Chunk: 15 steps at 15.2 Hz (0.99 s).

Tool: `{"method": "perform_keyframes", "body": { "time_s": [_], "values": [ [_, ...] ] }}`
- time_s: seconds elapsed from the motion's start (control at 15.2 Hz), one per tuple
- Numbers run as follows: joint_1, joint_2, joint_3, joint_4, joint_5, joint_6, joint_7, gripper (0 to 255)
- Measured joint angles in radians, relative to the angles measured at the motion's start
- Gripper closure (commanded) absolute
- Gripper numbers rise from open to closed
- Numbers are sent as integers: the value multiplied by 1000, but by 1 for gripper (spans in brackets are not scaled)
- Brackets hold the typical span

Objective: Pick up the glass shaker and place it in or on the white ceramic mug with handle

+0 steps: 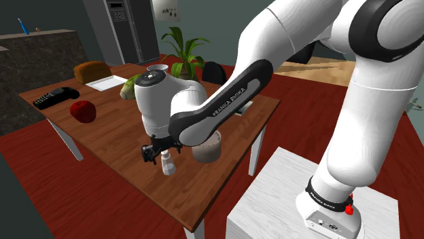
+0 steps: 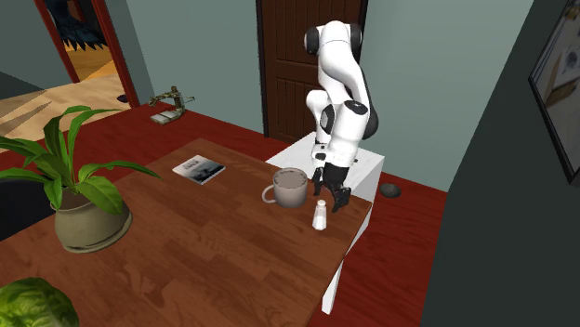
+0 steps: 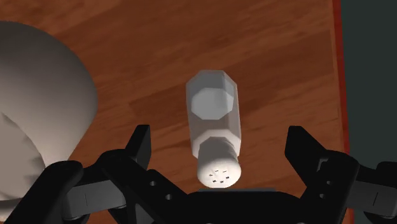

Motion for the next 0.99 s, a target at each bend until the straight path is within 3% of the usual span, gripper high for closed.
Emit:
{"method": "perform_keyframes", "body": {
  "time_s": [0.33, 0.73, 0.79, 0.99],
  "values": [
    [6, 54, -17, -7, -58, 46, 39, 0],
    [8, 61, -19, -7, -65, 51, 45, 0],
    [8, 61, -19, -7, -65, 51, 45, 255],
    [8, 61, -18, -6, -65, 51, 45, 255]
  ]
}}
